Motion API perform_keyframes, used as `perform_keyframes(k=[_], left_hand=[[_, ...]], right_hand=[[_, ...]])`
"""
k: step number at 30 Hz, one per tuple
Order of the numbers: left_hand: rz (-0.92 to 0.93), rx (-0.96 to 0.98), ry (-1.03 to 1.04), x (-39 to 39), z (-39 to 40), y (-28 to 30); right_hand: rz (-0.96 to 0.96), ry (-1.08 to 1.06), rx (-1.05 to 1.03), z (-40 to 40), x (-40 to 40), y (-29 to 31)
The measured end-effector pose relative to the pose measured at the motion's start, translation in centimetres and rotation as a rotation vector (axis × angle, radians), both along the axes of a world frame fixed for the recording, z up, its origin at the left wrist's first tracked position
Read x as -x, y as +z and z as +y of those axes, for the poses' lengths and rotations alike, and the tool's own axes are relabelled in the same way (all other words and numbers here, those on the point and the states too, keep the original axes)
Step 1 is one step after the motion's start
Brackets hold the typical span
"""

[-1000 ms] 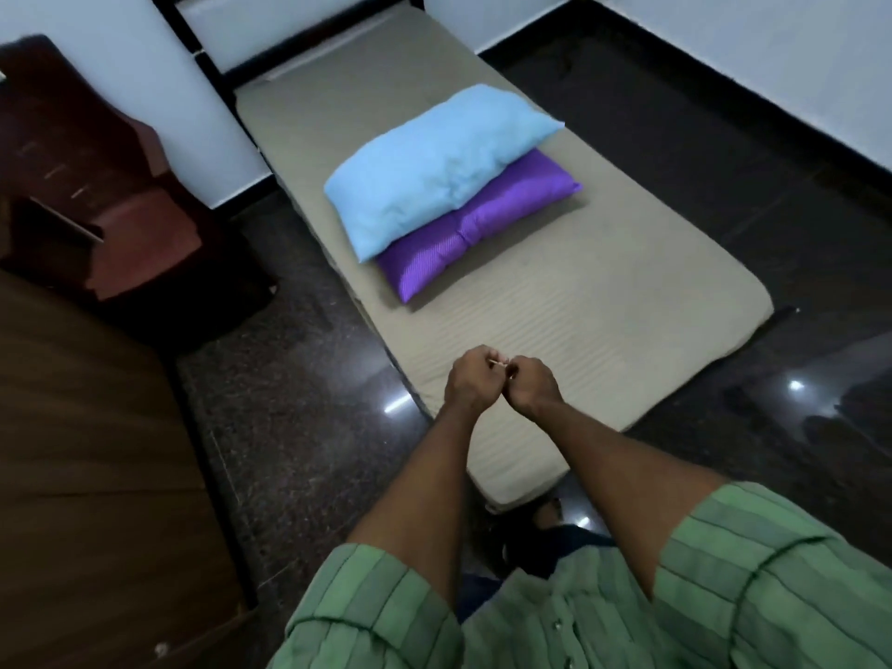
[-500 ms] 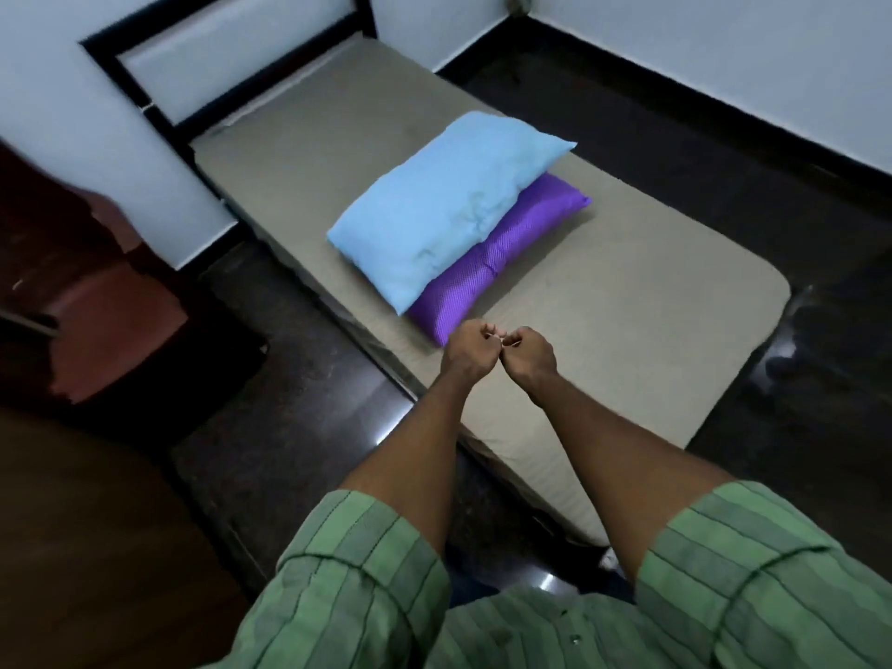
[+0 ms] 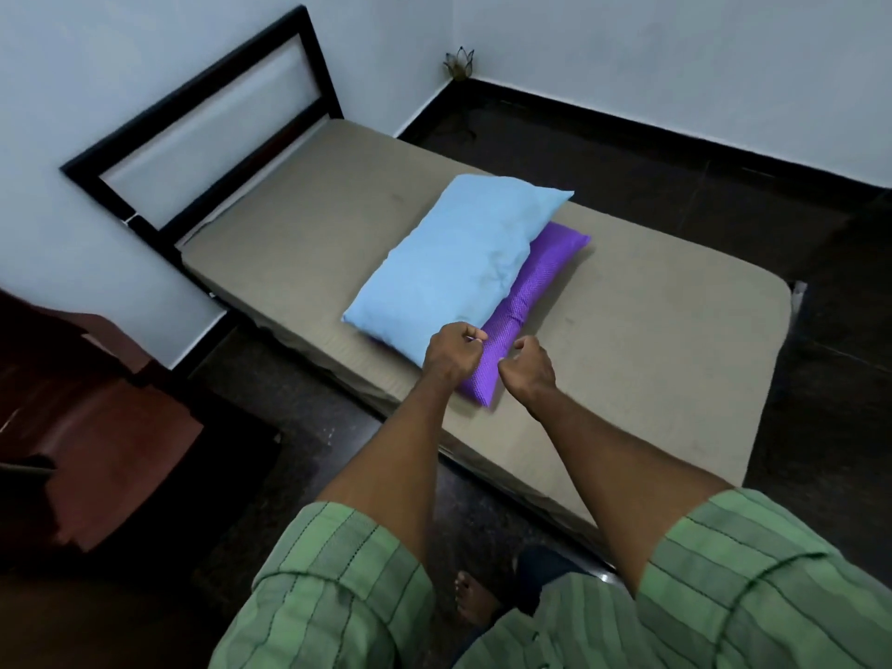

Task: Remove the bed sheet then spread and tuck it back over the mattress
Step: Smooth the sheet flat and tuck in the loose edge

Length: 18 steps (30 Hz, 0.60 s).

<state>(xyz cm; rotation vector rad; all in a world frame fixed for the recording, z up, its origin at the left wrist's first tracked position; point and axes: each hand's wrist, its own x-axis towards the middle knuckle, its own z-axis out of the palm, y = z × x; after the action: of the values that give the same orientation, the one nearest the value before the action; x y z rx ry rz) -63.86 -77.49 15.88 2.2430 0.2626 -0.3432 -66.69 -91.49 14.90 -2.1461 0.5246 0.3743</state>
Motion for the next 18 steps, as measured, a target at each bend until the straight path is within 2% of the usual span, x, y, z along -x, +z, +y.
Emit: perform_keyframes(k=[5,11,18], left_hand=[[0.007,-0.022,-0.086,-5.2,2.5,-0.7],[-0.036,-0.086,-0.166,-14.2,5.2,-1.6],[-0.002,-0.198,-0.276,-25.9,7.7,-4.3]], right_hand=[[0.021,-0.053,-0.026,2.6,-4.9,-0.6],[0.013,-0.138,-0.051,5.7,-15.3,-2.1],[0.126,-0.321,-0.112,9.1,-26.3,-4.6]])
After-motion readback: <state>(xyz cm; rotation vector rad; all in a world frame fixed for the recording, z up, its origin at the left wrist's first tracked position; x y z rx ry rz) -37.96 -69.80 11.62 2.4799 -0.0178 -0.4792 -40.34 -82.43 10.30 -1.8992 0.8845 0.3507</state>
